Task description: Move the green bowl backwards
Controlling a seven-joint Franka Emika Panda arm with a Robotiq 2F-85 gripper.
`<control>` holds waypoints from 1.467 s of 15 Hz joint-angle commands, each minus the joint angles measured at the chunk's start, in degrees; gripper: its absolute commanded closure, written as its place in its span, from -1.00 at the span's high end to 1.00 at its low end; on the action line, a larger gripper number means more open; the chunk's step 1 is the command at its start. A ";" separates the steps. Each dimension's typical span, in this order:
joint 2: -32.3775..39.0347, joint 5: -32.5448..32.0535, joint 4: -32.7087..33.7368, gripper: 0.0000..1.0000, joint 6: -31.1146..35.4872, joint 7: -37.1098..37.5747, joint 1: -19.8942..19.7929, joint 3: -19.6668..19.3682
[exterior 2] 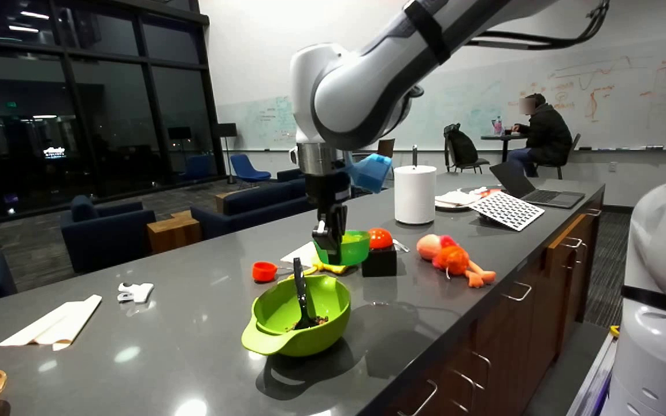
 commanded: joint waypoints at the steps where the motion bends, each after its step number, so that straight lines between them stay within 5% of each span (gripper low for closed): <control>1: 7.01 -2.90 7.82 -0.98 0.27 -0.61 -0.36 0.46; 9: 20.34 -9.44 23.02 -0.98 0.25 -2.02 -2.41 -1.49; 22: 31.68 -3.13 32.49 -0.98 2.35 -6.38 -6.06 -3.27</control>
